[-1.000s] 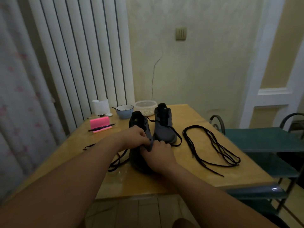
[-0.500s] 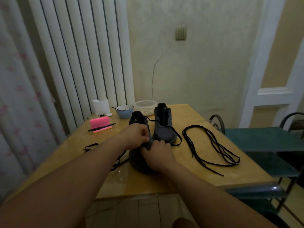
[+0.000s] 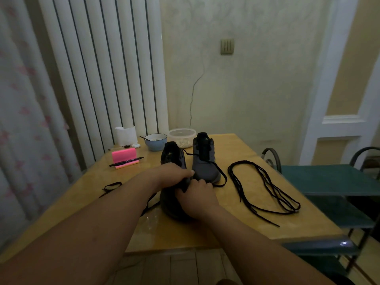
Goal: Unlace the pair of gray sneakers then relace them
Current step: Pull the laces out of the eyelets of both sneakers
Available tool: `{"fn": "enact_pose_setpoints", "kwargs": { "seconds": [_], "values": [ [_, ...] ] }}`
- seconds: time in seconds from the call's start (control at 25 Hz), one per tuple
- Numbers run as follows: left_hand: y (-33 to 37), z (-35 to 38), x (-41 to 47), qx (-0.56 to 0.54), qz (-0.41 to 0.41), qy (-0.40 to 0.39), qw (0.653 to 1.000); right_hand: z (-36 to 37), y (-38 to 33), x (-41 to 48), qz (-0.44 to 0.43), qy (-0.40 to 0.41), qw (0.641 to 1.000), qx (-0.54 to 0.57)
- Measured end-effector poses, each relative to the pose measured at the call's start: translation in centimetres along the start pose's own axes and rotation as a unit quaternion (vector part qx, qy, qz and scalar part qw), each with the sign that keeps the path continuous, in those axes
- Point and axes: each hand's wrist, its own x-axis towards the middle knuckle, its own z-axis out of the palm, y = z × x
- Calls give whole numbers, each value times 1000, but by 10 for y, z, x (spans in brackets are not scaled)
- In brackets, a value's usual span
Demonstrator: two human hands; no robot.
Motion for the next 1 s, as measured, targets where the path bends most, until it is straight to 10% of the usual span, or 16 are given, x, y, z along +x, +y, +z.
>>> {"fn": "enact_pose_setpoints", "kwargs": {
  "seconds": [0.28,0.52,0.68,0.84,1.0],
  "values": [
    [-15,-18,-28,-313,82,8,946,-3,3,1,2,-18,1000,15],
    [-59,27,-34,-12,139,283,949,-24,-1,1,-4,126,972,198],
    [-76,62,-31,11,45,312,949,-31,3,4,14,118,951,287],
    [-77,66,-16,-6,-11,300,954,-48,4,-4,81,59,850,518],
    [-79,65,-10,16,-23,318,948,-69,22,-16,38,9,887,460]
  ]
}}
